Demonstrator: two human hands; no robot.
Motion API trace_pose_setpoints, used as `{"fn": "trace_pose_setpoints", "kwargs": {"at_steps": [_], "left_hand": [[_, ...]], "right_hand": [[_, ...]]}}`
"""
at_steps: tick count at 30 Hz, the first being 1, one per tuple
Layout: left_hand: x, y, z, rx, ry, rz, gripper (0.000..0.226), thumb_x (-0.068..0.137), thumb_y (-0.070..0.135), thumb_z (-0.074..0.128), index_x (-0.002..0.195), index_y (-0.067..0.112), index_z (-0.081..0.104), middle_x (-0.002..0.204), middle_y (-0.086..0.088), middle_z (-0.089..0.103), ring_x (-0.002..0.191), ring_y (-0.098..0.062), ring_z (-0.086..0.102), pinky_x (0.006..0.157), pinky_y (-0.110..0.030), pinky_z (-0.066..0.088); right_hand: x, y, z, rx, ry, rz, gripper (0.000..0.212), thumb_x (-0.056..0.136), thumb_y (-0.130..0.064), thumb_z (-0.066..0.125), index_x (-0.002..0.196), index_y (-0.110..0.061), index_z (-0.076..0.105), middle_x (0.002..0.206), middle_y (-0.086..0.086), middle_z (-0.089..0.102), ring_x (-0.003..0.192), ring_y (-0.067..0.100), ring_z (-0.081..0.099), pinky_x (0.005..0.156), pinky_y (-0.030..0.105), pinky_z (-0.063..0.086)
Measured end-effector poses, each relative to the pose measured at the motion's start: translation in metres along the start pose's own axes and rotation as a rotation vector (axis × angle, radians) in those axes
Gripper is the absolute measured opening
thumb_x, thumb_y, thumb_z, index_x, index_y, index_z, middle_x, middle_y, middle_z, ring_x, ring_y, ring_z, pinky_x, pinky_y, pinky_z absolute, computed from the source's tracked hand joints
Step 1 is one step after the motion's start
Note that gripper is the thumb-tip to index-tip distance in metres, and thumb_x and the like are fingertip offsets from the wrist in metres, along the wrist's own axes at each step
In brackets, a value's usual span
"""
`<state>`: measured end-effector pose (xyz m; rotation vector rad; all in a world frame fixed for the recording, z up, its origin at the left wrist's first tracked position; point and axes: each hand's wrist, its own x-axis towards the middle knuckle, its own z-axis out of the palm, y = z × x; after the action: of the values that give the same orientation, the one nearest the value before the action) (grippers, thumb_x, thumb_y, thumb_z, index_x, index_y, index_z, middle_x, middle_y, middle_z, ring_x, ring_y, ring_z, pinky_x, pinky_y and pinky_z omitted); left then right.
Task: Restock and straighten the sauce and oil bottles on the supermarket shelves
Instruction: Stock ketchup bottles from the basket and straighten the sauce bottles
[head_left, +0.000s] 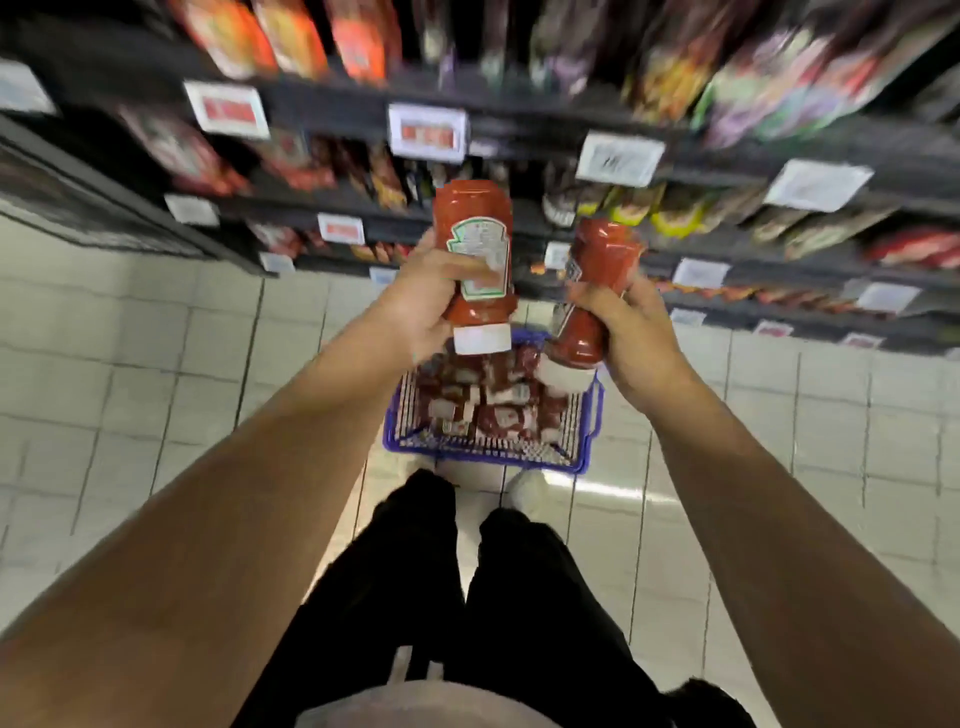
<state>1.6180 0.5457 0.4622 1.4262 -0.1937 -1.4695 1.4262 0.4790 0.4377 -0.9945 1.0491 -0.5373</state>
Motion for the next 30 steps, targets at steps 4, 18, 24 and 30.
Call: {"fn": "trace_pose_setpoints", "kwargs": {"at_steps": [4,18,24,30], "left_hand": [[-0.053,0.078,0.042,0.111,-0.104,0.209,0.059,0.075,-0.012,0.066,0.131,-0.001,0.051,0.092,-0.018,0.068,0.079,-0.033,0.068,0.074,-0.045,0.060],[-0.154,0.304,0.126,0.272,-0.169,0.918,0.050,0.062,0.004,0.081,0.107,0.010,0.060,0.085,-0.016,0.071,0.072,-0.031,0.070,0.067,-0.045,0.060],[-0.137,0.380,0.128,0.261,-0.190,0.989,0.045,0.055,0.016,0.087,0.095,0.023,0.066,0.085,-0.012,0.073,0.075,-0.034,0.072,0.067,-0.044,0.059],[-0.097,0.417,0.121,0.410,-0.149,0.966,0.054,0.054,0.024,0.089,0.102,0.020,0.064,0.092,-0.010,0.076,0.084,-0.032,0.075,0.079,-0.055,0.062]], "right_hand": [[-0.036,-0.112,0.005,0.164,-0.160,-0.097,0.045,0.067,-0.028,0.076,0.110,-0.016,0.067,0.096,0.009,0.069,0.087,0.026,0.067,0.073,0.047,0.059],[-0.103,-0.370,0.034,0.260,-0.399,-0.480,0.040,0.074,-0.023,0.049,0.105,-0.001,0.062,0.093,0.017,0.068,0.075,0.028,0.063,0.068,0.036,0.051],[-0.082,-0.427,0.058,0.163,-0.156,-0.619,0.071,0.071,-0.024,0.052,0.133,0.011,0.048,0.093,0.016,0.069,0.072,0.028,0.065,0.067,0.038,0.054],[-0.043,-0.452,0.087,0.158,0.082,-0.620,0.050,0.065,-0.020,0.057,0.113,-0.005,0.058,0.086,0.016,0.064,0.072,0.030,0.070,0.070,0.039,0.056]]}}
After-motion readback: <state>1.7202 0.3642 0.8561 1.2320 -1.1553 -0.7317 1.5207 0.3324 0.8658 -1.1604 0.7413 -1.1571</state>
